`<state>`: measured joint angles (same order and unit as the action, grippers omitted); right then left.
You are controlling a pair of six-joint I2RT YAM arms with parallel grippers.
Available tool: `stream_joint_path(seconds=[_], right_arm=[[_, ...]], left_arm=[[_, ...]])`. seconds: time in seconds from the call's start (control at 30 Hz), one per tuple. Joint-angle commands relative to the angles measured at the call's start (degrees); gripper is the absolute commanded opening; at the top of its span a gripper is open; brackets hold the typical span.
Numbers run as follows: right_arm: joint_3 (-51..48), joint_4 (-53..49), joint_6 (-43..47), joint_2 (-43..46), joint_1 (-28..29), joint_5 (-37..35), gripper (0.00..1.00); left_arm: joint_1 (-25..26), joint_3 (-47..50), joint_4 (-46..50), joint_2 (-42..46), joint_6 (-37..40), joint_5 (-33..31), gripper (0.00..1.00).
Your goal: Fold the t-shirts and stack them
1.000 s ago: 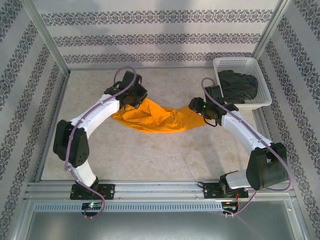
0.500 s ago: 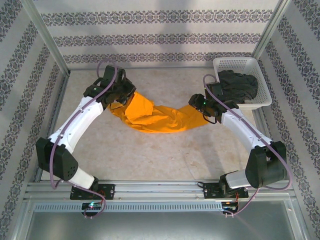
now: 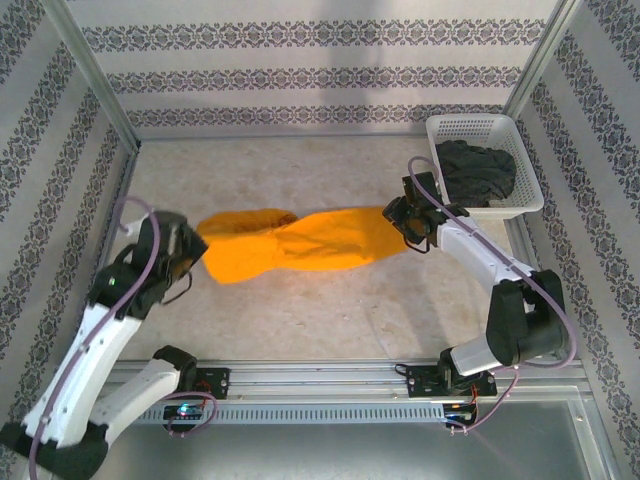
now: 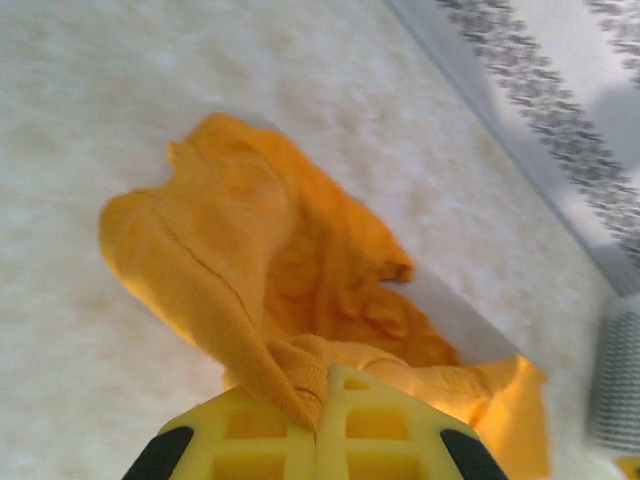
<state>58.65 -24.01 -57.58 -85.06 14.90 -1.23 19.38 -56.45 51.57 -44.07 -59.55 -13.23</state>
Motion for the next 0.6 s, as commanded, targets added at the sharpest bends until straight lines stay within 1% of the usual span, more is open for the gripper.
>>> stream_joint_path(seconds=[0.0,0.03,0.1,0.23,0.3,0.37,0.47,0.57], right_arm=[[1.29,-1.99,-6.48,-2.81,1.26,-2.23,0.55],[2.01,-2.85,-7.87,-3.56,1.52,-2.86,0.53],[4.28,-5.03,-9.89,-6.09,2.03,-3.53,0.53],[8.86,-5.48,-11.78,-11.75,3.16,-4.55,0.52],[12.37,-7.16,-12.67,-15.19,3.42,-6.71,0.52],[14.9,-6.11,-12.66,-18.68,3.34,-6.69,0.52],[18.82,-8.39,-14.65,-23.49,2.84,-6.44,0.51],[20.9,-9.19,-16.14,-26.04,2.31,-6.4,0.47]], left_arm=[[-0.72,8.69,0.06,4.58,1.81,-5.67,0.0],[-0.7,10.85,-0.78,6.13,1.04,-5.49,0.0],[-0.68,14.5,-0.59,8.21,-1.62,-5.81,0.0],[-0.75,18.49,-1.29,9.0,-3.78,-5.43,0.0],[-0.8,19.3,-2.01,8.8,-4.12,-5.09,0.0],[-0.77,19.53,-3.09,8.59,-4.03,-4.87,0.0],[-0.85,19.06,-4.1,7.33,-3.74,-4.83,0.0],[-0.93,18.23,-4.79,5.99,-3.21,-4.48,0.0]])
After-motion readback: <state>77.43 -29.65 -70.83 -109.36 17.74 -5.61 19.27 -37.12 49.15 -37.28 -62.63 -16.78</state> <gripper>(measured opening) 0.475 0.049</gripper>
